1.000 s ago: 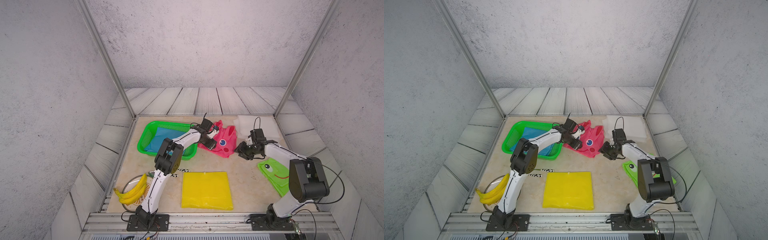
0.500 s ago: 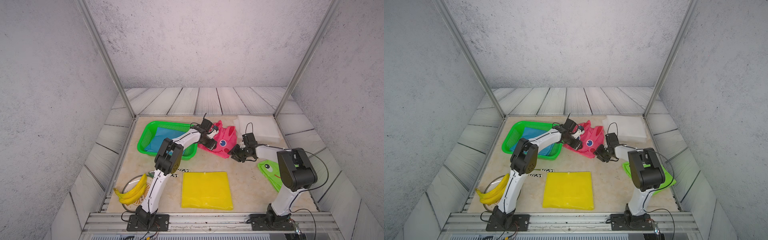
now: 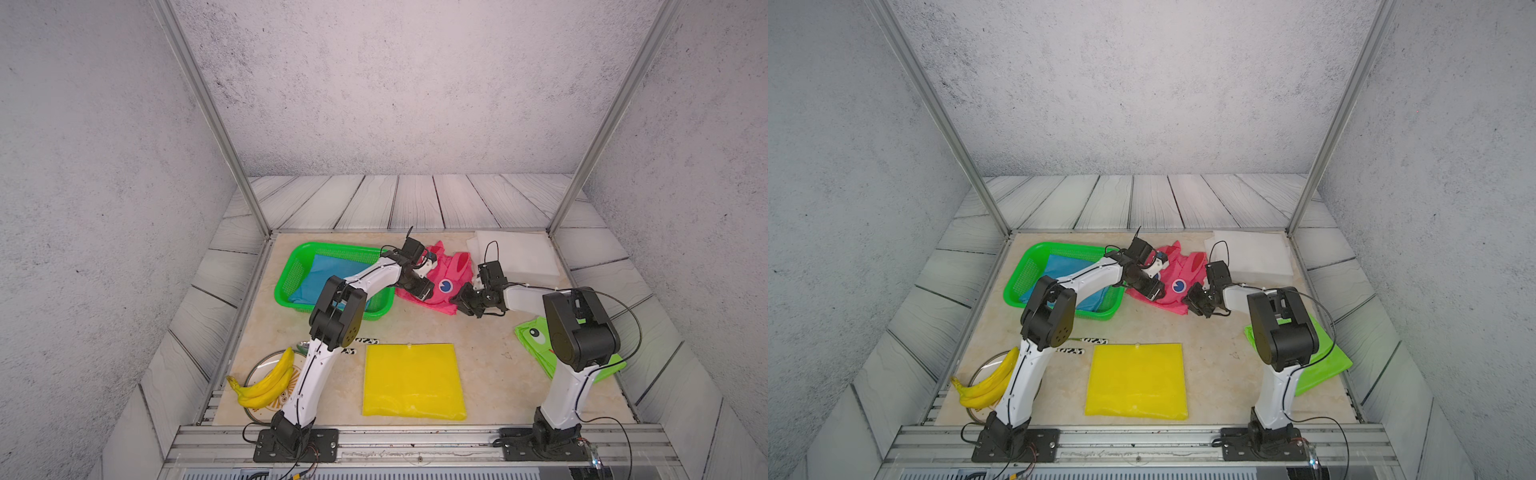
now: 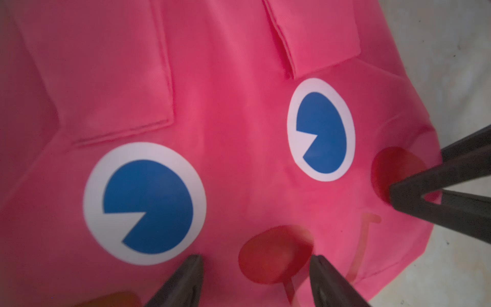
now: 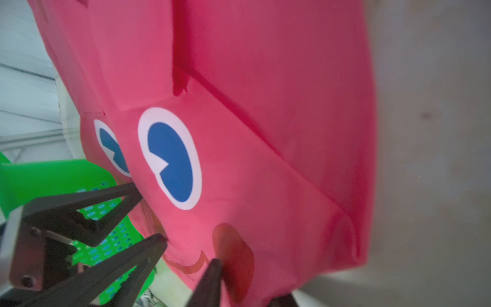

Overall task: Put the folded raincoat in the basket
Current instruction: Pick up the raincoat from the center of the board.

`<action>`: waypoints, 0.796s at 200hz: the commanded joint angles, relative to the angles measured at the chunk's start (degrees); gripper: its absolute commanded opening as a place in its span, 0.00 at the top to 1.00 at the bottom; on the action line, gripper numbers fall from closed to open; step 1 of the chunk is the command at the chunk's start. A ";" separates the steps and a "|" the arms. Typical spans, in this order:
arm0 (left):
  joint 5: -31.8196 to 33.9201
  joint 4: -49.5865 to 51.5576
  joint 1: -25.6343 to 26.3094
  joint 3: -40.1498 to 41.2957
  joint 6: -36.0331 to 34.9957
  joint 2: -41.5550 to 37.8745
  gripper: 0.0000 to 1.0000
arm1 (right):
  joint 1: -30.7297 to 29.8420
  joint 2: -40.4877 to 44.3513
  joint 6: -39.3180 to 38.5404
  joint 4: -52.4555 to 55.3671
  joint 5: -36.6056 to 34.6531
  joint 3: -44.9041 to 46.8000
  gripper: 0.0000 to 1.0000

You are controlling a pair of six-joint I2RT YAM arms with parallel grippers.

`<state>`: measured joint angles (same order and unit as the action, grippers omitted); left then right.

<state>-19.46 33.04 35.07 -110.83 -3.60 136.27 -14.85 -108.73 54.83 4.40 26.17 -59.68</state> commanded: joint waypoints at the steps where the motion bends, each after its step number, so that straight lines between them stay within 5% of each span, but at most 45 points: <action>1: -1.79 3.66 0.44 1.05 0.34 2.89 0.31 | -0.80 -2.63 -1.30 4.89 -0.63 -0.85 0.89; 15: -2.24 3.92 0.44 1.06 -0.11 2.72 0.31 | -0.87 -2.09 -1.48 4.61 -0.19 -0.64 1.00; 77: -14.92 7.49 0.44 3.78 -14.56 -6.79 0.30 | -0.80 7.83 -2.04 11.83 4.07 -0.14 1.00; 159: -28.48 -6.33 1.21 27.50 -43.55 -25.79 0.21 | -0.39 16.80 3.87 20.00 8.08 0.36 1.00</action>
<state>-42.74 31.35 35.77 -87.99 -35.03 112.09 -15.25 -94.39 55.16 22.87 31.18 -60.47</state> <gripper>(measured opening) 0.775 0.055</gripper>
